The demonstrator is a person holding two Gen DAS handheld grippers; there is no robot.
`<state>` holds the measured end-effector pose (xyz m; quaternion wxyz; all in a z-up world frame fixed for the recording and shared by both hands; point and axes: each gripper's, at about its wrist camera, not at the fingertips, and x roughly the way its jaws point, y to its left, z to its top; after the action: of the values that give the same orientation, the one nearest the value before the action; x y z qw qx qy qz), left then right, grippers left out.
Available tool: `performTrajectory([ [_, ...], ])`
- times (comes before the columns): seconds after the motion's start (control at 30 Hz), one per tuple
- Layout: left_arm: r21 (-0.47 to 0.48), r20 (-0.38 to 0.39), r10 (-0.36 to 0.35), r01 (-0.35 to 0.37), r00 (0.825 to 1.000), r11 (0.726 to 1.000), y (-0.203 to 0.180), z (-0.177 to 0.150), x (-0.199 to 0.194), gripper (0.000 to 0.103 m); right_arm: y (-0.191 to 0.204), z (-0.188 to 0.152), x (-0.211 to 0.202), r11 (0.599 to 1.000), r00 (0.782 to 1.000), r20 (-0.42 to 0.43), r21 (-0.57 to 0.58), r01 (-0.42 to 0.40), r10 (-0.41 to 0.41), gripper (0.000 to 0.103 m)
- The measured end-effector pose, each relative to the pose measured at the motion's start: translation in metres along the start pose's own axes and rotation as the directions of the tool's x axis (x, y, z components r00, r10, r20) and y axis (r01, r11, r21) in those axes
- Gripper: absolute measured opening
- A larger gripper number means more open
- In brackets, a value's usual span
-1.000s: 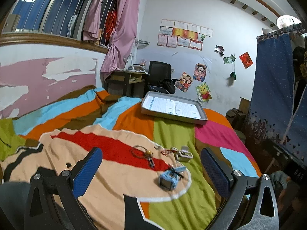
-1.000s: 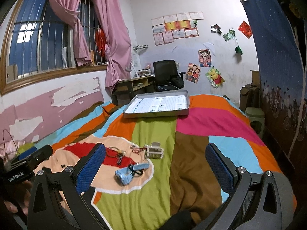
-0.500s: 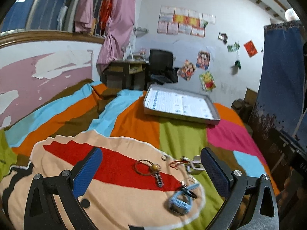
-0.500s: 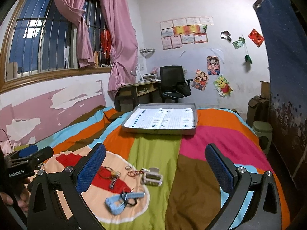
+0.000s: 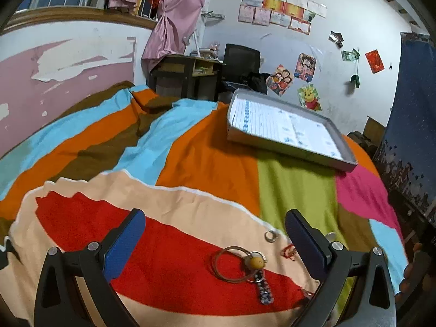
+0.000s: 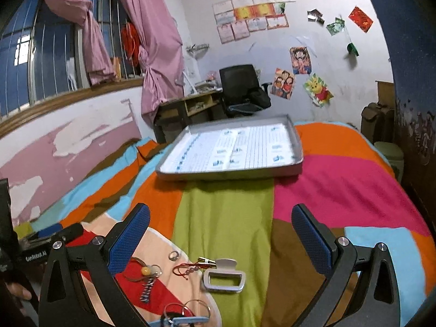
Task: Organize jewelry
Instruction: 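Grasp the white hair clip with the right tool while the left grasps the yellow-bead earring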
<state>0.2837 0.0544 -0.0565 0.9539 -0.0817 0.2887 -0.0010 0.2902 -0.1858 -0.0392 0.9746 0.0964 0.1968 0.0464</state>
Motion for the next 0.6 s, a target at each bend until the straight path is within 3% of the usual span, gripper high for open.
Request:
performTrajectory([
  [0.2,0.039,-0.077,-0.022,0.025,0.997,0.999,0.002,-0.014,0.028,0.103,0.006,-0.035,0.044,0.998,0.996,-0.093,-0.057,0.003,-0.008,0.102],
  [0.37,0.038,-0.19,-0.037,0.045,0.981,0.998,0.003,-0.025,0.052,0.102,0.007,-0.063,0.073,0.998,0.975,-0.22,-0.064,0.001,-0.015,0.102],
  [0.6,-0.049,-0.304,-0.128,0.119,0.944,0.992,0.012,-0.036,0.071,0.064,0.007,-0.081,0.099,0.999,0.938,-0.347,-0.033,-0.03,0.016,0.102],
])
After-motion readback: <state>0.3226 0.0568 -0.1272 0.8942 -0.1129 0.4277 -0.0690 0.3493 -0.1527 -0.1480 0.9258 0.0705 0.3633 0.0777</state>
